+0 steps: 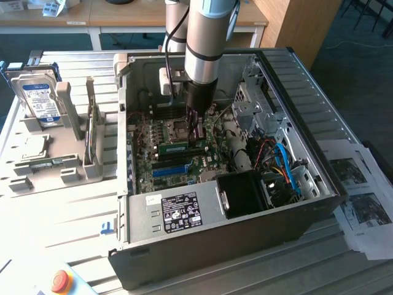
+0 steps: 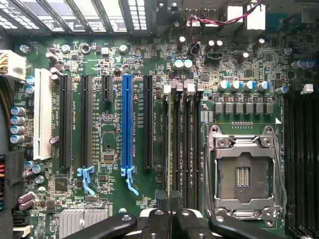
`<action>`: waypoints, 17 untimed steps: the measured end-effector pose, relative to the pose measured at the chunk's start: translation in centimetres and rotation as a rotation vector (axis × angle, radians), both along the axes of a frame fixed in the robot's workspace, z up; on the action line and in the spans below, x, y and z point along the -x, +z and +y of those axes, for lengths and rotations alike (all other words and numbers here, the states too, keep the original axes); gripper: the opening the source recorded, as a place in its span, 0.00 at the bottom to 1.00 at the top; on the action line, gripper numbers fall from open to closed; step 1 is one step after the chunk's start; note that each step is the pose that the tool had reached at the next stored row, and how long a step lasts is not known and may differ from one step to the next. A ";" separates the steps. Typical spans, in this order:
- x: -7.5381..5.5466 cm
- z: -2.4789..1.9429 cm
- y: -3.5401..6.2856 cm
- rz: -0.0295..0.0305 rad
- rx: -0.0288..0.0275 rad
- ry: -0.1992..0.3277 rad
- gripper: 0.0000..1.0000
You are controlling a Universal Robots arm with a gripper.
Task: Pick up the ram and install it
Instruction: 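Insert the ram into the slot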
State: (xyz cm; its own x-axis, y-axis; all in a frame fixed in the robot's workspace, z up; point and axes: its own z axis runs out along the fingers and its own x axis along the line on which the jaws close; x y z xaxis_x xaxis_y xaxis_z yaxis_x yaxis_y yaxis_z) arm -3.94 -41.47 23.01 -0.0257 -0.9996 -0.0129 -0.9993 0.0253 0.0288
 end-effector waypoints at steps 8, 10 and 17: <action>0.0 0.00 -0.30 -0.0002 -0.0001 0.000 0.12; 0.0 0.00 -0.30 -0.0002 -0.0001 0.000 0.12; 0.0 0.00 -0.38 -0.0001 0.0001 0.000 0.12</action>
